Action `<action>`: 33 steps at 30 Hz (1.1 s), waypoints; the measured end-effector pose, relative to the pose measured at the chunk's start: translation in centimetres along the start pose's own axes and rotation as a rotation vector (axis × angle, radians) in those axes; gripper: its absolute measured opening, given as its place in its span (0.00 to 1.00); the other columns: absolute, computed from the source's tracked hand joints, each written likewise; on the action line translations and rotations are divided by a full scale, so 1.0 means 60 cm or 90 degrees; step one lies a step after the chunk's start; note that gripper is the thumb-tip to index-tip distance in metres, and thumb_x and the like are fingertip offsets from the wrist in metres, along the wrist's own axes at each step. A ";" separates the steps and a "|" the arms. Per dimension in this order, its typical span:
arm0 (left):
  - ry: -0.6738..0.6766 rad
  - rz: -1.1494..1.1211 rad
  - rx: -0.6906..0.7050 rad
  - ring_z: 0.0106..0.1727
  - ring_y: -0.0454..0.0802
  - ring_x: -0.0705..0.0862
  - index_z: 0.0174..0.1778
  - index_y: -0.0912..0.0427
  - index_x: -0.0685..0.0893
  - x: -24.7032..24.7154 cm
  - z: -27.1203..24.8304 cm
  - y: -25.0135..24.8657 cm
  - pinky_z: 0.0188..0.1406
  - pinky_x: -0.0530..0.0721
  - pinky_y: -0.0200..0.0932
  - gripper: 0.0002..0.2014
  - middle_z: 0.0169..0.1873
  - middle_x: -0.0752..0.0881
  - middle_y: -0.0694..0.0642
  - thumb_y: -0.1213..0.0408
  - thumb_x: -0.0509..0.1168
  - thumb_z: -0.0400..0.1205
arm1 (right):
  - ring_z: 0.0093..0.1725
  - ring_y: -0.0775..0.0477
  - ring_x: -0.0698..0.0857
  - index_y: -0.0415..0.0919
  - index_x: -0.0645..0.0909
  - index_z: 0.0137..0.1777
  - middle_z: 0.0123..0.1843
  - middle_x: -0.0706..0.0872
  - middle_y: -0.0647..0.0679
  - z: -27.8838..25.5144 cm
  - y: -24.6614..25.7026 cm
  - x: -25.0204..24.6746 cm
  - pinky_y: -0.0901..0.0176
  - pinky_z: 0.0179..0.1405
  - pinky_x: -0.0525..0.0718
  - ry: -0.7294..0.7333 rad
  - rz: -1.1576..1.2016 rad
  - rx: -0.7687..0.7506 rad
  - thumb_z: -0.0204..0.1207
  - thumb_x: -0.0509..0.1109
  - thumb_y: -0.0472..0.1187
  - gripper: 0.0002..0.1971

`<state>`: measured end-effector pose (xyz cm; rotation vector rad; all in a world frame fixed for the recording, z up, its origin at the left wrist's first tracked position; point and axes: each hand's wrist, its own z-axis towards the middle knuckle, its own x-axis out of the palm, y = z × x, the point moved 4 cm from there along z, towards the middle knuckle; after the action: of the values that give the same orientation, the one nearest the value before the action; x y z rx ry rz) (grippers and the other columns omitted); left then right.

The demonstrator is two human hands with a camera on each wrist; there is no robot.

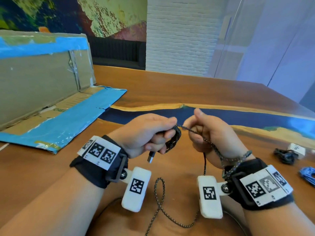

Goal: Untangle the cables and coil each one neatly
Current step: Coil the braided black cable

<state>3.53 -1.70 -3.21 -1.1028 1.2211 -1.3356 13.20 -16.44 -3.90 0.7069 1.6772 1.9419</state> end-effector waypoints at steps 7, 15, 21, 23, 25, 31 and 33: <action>-0.219 -0.471 0.221 0.15 0.43 0.62 0.30 0.52 0.76 -0.078 -0.006 -0.046 0.32 0.81 0.36 0.22 0.18 0.56 0.46 0.48 0.54 0.90 | 0.18 0.54 0.53 0.43 0.85 0.40 0.23 0.60 0.53 -0.002 -0.006 -0.101 0.60 0.20 0.49 -0.195 0.171 0.039 0.83 0.66 0.57 0.18; -0.501 -0.566 0.301 0.17 0.43 0.64 0.36 0.55 0.75 -0.152 -0.011 -0.022 0.30 0.82 0.36 0.22 0.19 0.60 0.45 0.51 0.50 0.95 | 0.20 0.54 0.55 0.47 0.80 0.70 0.26 0.58 0.55 0.006 -0.031 -0.180 0.62 0.15 0.57 -0.406 0.336 0.059 0.90 0.62 0.38 0.13; -0.553 -0.555 0.299 0.19 0.45 0.64 0.36 0.56 0.75 -0.140 -0.004 -0.010 0.30 0.81 0.39 0.22 0.20 0.60 0.46 0.51 0.52 0.94 | 0.18 0.56 0.58 0.46 0.79 0.72 0.23 0.61 0.56 0.014 -0.054 -0.185 0.63 0.15 0.59 -0.449 0.247 0.087 0.93 0.57 0.40 0.13; -0.564 -0.530 0.293 0.20 0.46 0.64 0.37 0.56 0.75 -0.143 -0.005 -0.010 0.32 0.81 0.40 0.21 0.20 0.60 0.47 0.51 0.52 0.94 | 0.20 0.56 0.69 0.43 0.79 0.71 0.24 0.71 0.54 0.014 -0.051 -0.177 0.62 0.19 0.67 -0.416 0.130 0.087 0.93 0.56 0.40 0.14; -0.575 -0.472 0.268 0.21 0.46 0.64 0.38 0.56 0.75 -0.143 -0.007 -0.012 0.34 0.81 0.40 0.20 0.21 0.61 0.47 0.51 0.54 0.94 | 0.39 0.51 0.89 0.43 0.80 0.72 0.41 0.88 0.48 0.016 -0.043 -0.161 0.57 0.37 0.84 -0.362 0.052 0.079 0.93 0.56 0.39 0.14; -0.507 -0.236 0.174 0.23 0.46 0.64 0.41 0.56 0.75 -0.101 0.003 -0.017 0.40 0.80 0.44 0.19 0.22 0.61 0.47 0.50 0.53 0.94 | 0.72 0.58 0.80 0.54 0.80 0.74 0.71 0.83 0.57 0.003 0.011 -0.096 0.69 0.63 0.78 -0.306 -0.255 -0.089 0.87 0.69 0.39 0.18; -0.445 -0.172 0.153 0.23 0.47 0.64 0.43 0.57 0.75 -0.082 0.006 -0.021 0.41 0.81 0.45 0.18 0.22 0.61 0.47 0.51 0.52 0.94 | 0.73 0.61 0.82 0.52 0.80 0.75 0.72 0.85 0.56 0.000 0.012 -0.065 0.63 0.69 0.81 -0.242 -0.186 -0.137 0.85 0.71 0.36 0.21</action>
<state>4.31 3.18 -1.95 -1.4239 0.4012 -1.1033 16.14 -19.10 -3.48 0.6574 1.2436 1.6303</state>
